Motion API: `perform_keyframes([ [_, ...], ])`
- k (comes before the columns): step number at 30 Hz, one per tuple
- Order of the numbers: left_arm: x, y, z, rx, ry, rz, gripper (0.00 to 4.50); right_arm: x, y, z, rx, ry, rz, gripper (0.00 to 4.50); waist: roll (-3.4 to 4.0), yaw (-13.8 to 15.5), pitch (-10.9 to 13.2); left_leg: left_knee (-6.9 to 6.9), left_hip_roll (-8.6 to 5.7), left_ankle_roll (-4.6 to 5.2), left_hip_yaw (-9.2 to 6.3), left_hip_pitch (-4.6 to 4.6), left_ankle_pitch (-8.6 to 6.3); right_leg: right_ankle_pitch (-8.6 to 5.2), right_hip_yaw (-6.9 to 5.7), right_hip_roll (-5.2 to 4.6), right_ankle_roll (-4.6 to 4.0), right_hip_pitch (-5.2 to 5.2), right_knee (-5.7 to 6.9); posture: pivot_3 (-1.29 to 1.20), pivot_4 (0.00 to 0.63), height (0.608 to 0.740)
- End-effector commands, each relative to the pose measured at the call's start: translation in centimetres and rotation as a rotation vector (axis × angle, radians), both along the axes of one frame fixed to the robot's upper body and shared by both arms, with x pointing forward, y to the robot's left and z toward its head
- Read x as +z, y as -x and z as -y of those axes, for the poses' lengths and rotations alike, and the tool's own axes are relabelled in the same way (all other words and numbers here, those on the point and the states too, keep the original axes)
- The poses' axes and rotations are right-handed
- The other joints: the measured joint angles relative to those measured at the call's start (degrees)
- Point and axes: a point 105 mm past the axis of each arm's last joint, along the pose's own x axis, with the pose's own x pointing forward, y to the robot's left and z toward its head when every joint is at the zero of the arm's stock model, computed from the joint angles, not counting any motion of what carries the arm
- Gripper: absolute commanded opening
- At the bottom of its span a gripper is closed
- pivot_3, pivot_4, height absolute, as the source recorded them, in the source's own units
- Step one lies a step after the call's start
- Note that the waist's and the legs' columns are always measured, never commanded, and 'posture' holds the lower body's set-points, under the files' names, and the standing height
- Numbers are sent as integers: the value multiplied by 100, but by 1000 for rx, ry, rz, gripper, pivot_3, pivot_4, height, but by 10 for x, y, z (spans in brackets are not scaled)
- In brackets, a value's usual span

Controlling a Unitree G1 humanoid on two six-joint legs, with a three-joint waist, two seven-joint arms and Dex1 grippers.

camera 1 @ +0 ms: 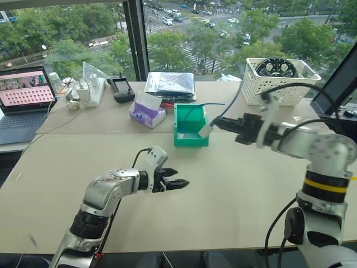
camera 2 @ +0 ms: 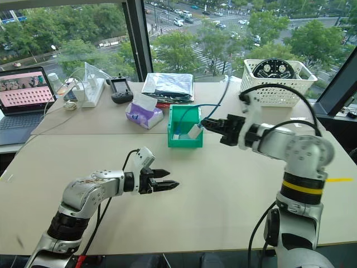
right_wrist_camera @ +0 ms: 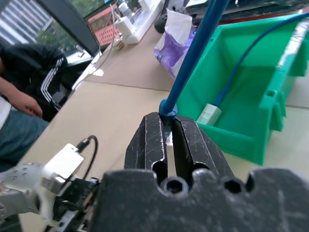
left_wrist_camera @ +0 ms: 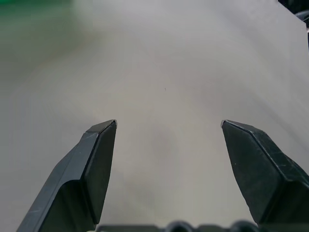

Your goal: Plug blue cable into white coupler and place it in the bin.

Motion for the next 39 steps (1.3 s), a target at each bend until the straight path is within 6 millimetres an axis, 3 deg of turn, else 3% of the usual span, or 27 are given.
perform_keyframes([
  [1, 14, -3, -1, 48, 101, 56, 3737, 9, -33, -5, -21, 84, 154, 0, -5, -4, 8, 1, -3, 0, 5, 0, 0, 2, 2, -3, 3, -1, -1, 0, 150, 736],
  [5, 17, -8, -7, 134, 171, 69, 3737, 13, -65, -15, -47, 86, 214, 0, -5, -3, 26, 1, -2, -1, 0, -4, 0, 4, -2, -3, 3, -4, 4, 0, 150, 736],
  [7, 15, -12, -11, 176, 156, 93, 3765, 16, -75, -17, -64, 88, 241, 917, -5, -15, 28, 0, -3, -3, -1, -6, 1, 6, -3, -4, 1, -7, 4, 0, 150, 736],
  [8, 15, -14, -13, 197, 162, 98, 3765, 18, -79, -18, -66, 97, 254, 1096, -5, -15, 28, 0, -2, -3, -1, -6, 1, 6, -2, -3, 0, -7, 4, 0, 150, 736],
  [10, 17, -16, -15, 216, 182, 105, 3765, 21, -82, -21, -54, 105, 275, 1864, -4, -6, 29, -2, -1, -4, -3, -5, 1, 7, -3, -3, -1, -7, 10, 0, 150, 736],
  [14, 23, -21, -21, 265, 223, 125, 3765, 37, -80, -19, -33, 77, 311, 3152, -4, 10, 29, -3, -5, -11, -8, -7, -1, 9, -6, -10, 0, -6, 12, 0, 150, 736],
  [18, 25, -24, -27, 292, 239, 142, 3765, 56, -67, 0, -19, 12, 345, 4485, -2, 20, 30, -3, -13, -13, -11, -9, -2, 10, -8, -19, 3, -6, 13, 0, 150, 736],
  [22, 27, -28, -37, 324, 220, 197, 3765, 59, -29, 28, 37, -12, 386, 4485, -2, 78, 30, -3, -14, -18, -22, -11, -8, 11, -17, -21, 4, -3, 11, 0, 150, 736],
  [25, 29, -32, -52, 370, 227, 232, 3765, 37, 12, 51, 83, 60, 405, 4485, -2, 134, 30, -5, -14, -15, -24, -11, -13, 11, -20, -21, 4, -2, 7, 0, 150, 736],
  [27, 28, -33, -58, 380, 229, 234, 3765, 22, 28, 62, 67, 116, 405, 4485, -2, 142, 30, -5, -14, -13, -18, -11, -16, 10, -18, -21, 5, -2, 4, 0, 150, 736],
  [31, 23, -43, -89, 512, 312, 185, 3765, -43, 62, 93, -48, 206, 313, 4485, -19, 127, 29, 0, -8, -11, -16, 17, -15, 10, -18, -19, 11, 24, -3, 0, 150, 736],
  [34, 15, -50, -107, 588, 277, 180, 3765, -66, 72, 102, -122, 212, 281, 4485, -14, 111, 32, 10, -4, -15, -7, 28, -13, 6, -10, -13, 8, 24, 4, 0, 150, 736],
  [39, -8, -42, -110, 520, 135, 187, 3765, -76, 73, 108, -192, 225, 289, 4485, -12, 30, 33, 54, 4, -15, 15, 36, 0, 14, 5, -9, 9, 30, 14, 0, 150, 736],
])
